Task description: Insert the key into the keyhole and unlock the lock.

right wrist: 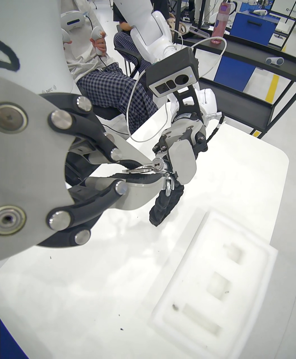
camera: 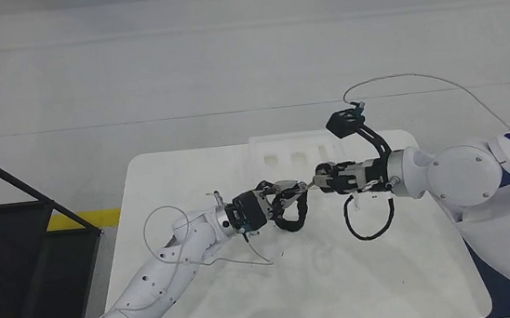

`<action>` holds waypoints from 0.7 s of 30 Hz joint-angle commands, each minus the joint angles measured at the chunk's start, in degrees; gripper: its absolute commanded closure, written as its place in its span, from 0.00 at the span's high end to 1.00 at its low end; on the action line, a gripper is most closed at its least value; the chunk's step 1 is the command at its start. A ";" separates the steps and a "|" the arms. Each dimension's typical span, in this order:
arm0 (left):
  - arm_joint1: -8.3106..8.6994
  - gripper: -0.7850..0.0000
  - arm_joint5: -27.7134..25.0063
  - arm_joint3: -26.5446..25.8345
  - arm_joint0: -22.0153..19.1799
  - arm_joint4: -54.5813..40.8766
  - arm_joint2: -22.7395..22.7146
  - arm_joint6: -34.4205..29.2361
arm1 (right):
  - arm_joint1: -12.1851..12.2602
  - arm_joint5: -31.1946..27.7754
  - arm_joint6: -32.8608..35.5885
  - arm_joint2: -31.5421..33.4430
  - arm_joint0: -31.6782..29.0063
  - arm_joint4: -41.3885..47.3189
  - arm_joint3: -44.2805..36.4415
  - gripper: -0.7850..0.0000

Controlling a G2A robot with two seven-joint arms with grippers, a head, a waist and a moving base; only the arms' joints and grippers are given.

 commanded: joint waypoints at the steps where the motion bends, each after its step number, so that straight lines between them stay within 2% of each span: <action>1: -0.07 0.00 -0.06 0.06 -0.01 0.04 -0.06 0.03 | -0.01 -0.13 -0.35 -0.03 -0.01 0.07 0.00 0.00; 13: -1.26 0.00 -3.47 3.41 0.25 -6.21 0.84 2.56 | -0.02 -0.20 -2.37 0.01 -0.07 -0.28 -1.38 0.00; 21: -1.83 0.00 -3.80 4.56 0.32 -8.22 1.41 3.57 | -0.10 0.15 -3.56 -0.48 -0.32 -0.73 -2.00 0.00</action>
